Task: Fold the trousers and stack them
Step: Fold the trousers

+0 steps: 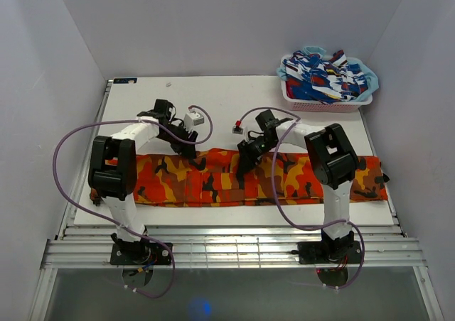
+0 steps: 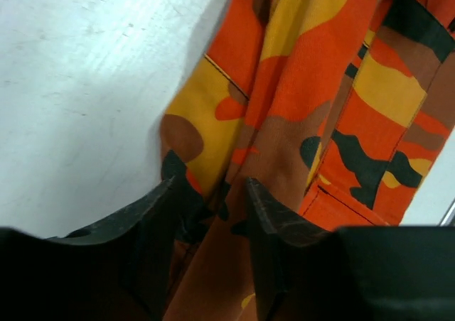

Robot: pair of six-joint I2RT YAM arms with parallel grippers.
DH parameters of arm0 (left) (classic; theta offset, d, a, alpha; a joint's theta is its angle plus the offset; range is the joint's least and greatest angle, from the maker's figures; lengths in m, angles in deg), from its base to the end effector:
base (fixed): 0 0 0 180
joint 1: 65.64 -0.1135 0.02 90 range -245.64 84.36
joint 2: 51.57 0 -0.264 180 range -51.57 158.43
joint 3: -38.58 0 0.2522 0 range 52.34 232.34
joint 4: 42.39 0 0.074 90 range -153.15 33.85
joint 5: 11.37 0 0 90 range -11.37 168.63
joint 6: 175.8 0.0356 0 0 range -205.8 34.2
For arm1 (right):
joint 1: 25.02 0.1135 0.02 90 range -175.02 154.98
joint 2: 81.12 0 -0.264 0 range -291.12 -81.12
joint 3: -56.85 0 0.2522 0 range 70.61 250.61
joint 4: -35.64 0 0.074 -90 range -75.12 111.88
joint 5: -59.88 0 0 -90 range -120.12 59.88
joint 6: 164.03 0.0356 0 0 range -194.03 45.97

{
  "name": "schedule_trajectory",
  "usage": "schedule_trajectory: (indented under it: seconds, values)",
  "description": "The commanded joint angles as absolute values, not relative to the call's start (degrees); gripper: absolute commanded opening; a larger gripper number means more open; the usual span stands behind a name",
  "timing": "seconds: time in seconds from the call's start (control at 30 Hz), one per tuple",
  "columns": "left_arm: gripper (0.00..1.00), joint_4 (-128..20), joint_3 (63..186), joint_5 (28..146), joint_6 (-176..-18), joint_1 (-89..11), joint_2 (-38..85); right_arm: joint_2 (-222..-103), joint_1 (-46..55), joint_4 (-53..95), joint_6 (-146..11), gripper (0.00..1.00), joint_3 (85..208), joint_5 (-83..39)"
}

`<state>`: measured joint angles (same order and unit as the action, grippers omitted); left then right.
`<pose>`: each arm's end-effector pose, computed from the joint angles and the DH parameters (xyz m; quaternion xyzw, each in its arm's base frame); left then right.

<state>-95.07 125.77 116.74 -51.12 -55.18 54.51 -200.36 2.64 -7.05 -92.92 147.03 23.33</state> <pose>0.3540 -0.0877 0.1887 0.4064 0.8415 -0.2833 0.2156 0.3403 0.2107 0.1309 -0.4140 0.7819 0.4535 0.1073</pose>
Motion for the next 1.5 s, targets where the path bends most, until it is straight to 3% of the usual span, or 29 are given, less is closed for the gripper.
schedule_trajectory:
  seconds: [0.0,0.1,0.37,0.43,0.7,0.77,0.8,0.93,1.4,1.47]
  values:
    - [0.5,-98.4,127.1,124.1,-48.0,-54.8,51.9,-194.0,2.1,-7.0,-95.5,0.58,150.1,21.4]
    - [0.46,-97.9,124.7,125.9,-45.6,-54.8,49.9,-192.0,1.3,-7.0,-94.7,0.68,152.2,21.7]
    - [0.03,-93.9,116.4,127.4,-41.2,-54.7,41.3,-194.0,-0.5,-6.5,-90.6,0.72,158.5,20.9]
    - [0.0,-94.9,114.6,127.3,-38.6,-54.6,39.8,-195.5,-0.8,-4.5,-88.5,0.73,160.3,20.6]
    - [0.03,-90.4,103.9,121.8,-34.9,-50.8,32.6,-203.5,-0.7,1.4,-78.7,0.73,168.3,23.9]
    - [0.18,-88.4,103.4,121.3,-38.0,-50.8,31.0,-204.3,-0.6,2.0,-78.2,0.73,169.2,23.5]
    - [0.31,-87.7,104.0,121.7,-38.6,-50.8,29.2,-204.9,-0.6,2.1,-77.9,0.73,169.5,23.5]
    - [0.48,-84.3,106.9,120.0,-41.8,-50.6,27.4,-204.8,-0.6,2.1,-77.7,0.73,169.0,23.8]
    - [0.51,-79.2,105.5,116.7,-33.3,-47.3,36.2,-204.7,-0.6,3.0,-75.8,0.72,168.2,24.7]
    - [0.46,-78.5,105.3,116.0,-33.2,-47.1,37.6,-205.0,-0.6,2.9,-75.4,0.72,168.2,25.3]
